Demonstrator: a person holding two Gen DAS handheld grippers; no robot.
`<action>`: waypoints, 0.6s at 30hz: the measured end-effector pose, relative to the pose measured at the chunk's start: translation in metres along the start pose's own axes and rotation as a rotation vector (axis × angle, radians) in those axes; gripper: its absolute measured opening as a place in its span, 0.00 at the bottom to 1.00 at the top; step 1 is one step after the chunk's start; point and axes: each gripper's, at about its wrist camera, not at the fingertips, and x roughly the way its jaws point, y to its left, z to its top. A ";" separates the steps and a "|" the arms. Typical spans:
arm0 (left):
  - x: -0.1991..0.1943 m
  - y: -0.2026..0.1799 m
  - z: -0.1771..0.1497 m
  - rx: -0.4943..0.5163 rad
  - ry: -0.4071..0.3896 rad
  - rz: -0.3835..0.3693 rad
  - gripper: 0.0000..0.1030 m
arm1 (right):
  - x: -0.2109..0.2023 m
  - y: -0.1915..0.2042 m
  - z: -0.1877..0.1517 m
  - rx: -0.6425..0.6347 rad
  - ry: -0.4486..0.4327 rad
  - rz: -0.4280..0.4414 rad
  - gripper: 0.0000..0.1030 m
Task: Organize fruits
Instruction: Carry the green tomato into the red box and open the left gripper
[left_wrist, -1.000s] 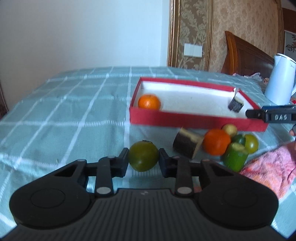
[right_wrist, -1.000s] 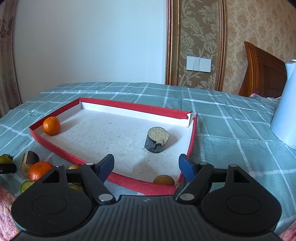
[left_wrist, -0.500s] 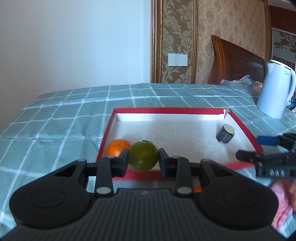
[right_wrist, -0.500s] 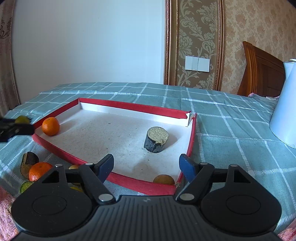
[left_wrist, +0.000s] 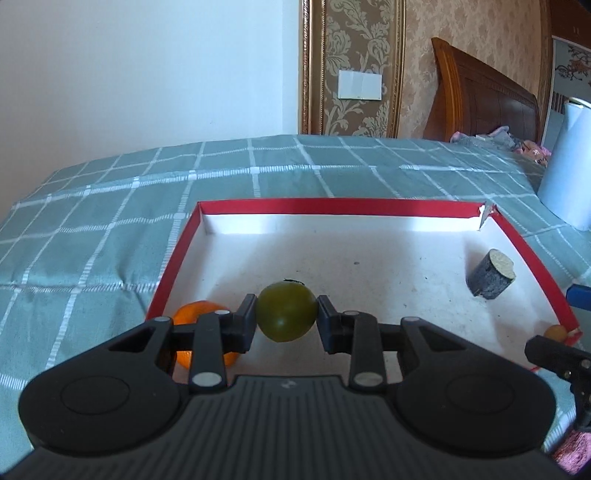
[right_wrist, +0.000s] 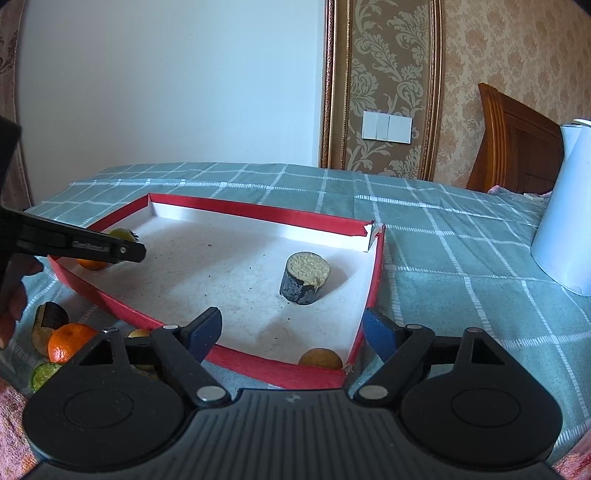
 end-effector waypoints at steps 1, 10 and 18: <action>0.001 0.000 0.001 -0.002 0.002 -0.001 0.30 | 0.000 0.000 0.000 0.000 0.000 -0.001 0.82; -0.021 0.005 -0.003 -0.012 -0.034 0.021 0.41 | 0.002 0.000 -0.001 -0.002 -0.003 -0.003 0.83; -0.084 0.016 -0.032 -0.043 -0.138 0.048 0.72 | 0.001 0.001 -0.002 -0.010 -0.013 -0.007 0.83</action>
